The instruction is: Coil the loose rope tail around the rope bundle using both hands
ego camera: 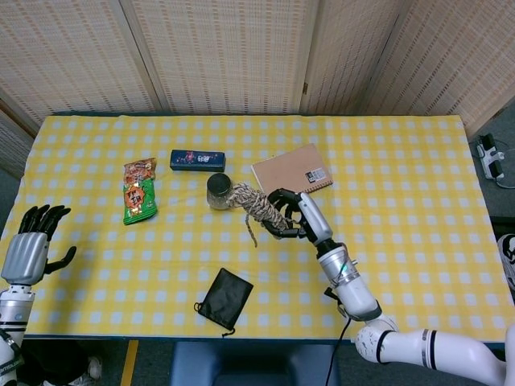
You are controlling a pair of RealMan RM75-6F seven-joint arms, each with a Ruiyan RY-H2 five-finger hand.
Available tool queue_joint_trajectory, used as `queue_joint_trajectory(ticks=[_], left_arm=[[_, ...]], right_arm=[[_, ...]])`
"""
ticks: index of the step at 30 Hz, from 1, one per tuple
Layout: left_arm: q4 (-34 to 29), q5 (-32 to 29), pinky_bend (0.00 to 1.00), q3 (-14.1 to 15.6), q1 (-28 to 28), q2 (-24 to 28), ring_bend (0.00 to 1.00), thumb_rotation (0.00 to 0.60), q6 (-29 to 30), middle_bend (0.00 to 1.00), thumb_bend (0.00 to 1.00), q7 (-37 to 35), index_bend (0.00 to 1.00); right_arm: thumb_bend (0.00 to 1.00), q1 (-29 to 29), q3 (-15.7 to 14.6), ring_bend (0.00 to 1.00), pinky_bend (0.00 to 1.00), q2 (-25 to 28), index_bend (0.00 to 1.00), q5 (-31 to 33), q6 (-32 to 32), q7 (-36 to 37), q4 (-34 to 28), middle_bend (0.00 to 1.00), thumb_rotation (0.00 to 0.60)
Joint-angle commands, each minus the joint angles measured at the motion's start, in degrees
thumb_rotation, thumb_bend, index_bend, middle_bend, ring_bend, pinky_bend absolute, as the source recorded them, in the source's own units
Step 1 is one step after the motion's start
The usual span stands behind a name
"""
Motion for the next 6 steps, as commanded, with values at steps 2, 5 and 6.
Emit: queue_joint_trajectory(ticks=[2, 5, 6], left_arm=[[-4.0, 1.2, 0.00, 2.5, 4.8, 1.5, 0.09, 0.600, 4.5, 0.17, 0.36, 1.8, 0.21], [-6.9, 2.2, 0.00, 3.5, 7.2, 2.4, 0.09, 0.600, 7.0, 0.17, 0.36, 2.7, 0.22], [-7.4, 2.5, 0.00, 3.6, 7.6, 2.6, 0.09, 0.600, 7.5, 0.17, 0.36, 2.9, 0.22]], right_arm=[[0.64, -0.7, -0.4, 0.82, 0.75, 0.8, 0.93, -0.5, 0.1, 1.0, -0.6, 0.76, 0.600], [0.64, -1.0, -0.7, 0.83, 0.75, 1.1, 0.93, -0.8, 0.0, 1.7, -0.6, 0.76, 0.600], [0.64, -1.1, -0.7, 0.83, 0.75, 1.2, 0.93, -0.9, 0.0, 1.8, -0.6, 0.76, 0.600]])
